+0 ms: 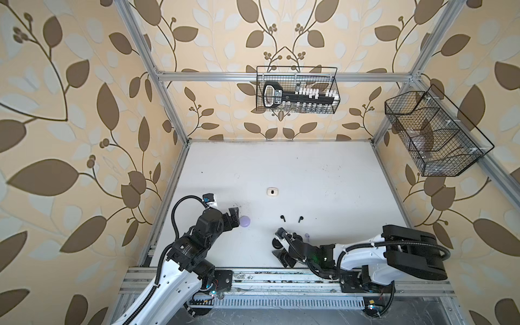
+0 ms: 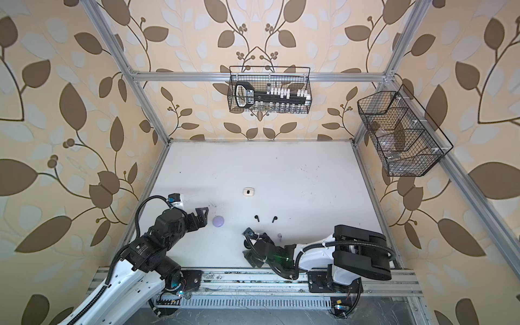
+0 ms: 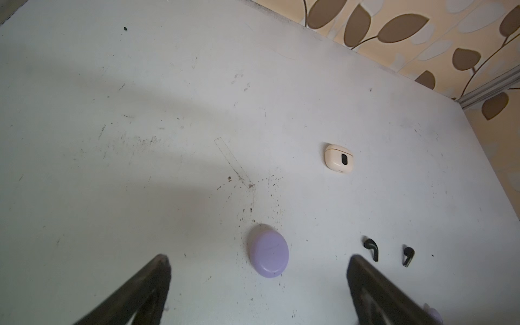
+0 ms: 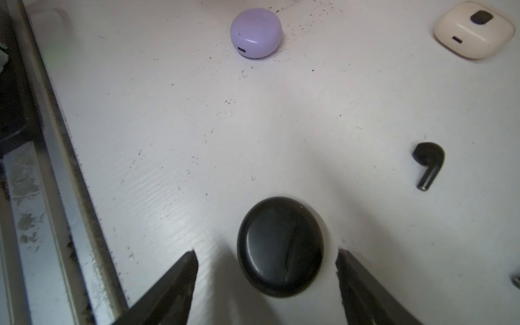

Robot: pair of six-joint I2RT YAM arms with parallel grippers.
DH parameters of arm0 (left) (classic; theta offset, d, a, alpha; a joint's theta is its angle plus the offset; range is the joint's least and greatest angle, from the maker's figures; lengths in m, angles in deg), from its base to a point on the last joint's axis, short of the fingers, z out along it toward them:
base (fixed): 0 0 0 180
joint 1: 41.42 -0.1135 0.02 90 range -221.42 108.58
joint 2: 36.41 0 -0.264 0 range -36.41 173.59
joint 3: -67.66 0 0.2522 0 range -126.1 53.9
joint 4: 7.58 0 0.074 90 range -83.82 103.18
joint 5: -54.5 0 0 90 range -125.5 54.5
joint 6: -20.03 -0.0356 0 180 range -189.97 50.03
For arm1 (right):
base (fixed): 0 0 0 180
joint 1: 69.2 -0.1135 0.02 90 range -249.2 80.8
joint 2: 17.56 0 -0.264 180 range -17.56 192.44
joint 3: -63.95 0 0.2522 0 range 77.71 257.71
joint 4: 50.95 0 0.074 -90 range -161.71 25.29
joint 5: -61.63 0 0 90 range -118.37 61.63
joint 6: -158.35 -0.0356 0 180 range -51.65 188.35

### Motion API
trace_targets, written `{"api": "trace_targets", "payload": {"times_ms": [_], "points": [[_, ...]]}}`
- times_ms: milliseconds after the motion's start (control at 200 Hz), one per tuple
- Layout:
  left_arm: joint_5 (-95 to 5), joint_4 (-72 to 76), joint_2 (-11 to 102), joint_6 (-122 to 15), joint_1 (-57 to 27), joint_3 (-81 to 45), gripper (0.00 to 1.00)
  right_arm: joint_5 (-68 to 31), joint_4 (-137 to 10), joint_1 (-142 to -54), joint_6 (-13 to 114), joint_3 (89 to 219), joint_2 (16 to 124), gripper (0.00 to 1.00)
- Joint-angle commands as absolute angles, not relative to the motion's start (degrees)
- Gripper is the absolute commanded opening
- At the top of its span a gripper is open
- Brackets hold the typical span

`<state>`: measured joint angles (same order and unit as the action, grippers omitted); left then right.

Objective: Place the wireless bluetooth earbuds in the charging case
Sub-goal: 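Lower the open right gripper around the black round case, then close the right gripper on the black case and lift it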

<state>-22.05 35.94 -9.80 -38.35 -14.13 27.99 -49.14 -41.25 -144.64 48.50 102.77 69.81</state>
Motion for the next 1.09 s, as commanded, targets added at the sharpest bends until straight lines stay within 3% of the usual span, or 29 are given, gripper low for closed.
{"api": "trace_targets", "payload": {"times_ms": [0,665,1090], "points": [[-22.3,34.1,-10.0,-39.1,-14.3,28.7,0.99,-51.5,-40.2,-145.0,46.9,104.0,71.3,0.78],[-22.1,34.0,-9.4,-39.0,-14.2,28.5,0.99,-52.5,-37.3,-145.0,46.2,102.6,76.0,0.77],[-22.0,33.9,-9.0,-39.0,-14.2,28.5,0.99,-51.6,-36.0,-144.9,46.8,101.3,75.4,0.67]]}}
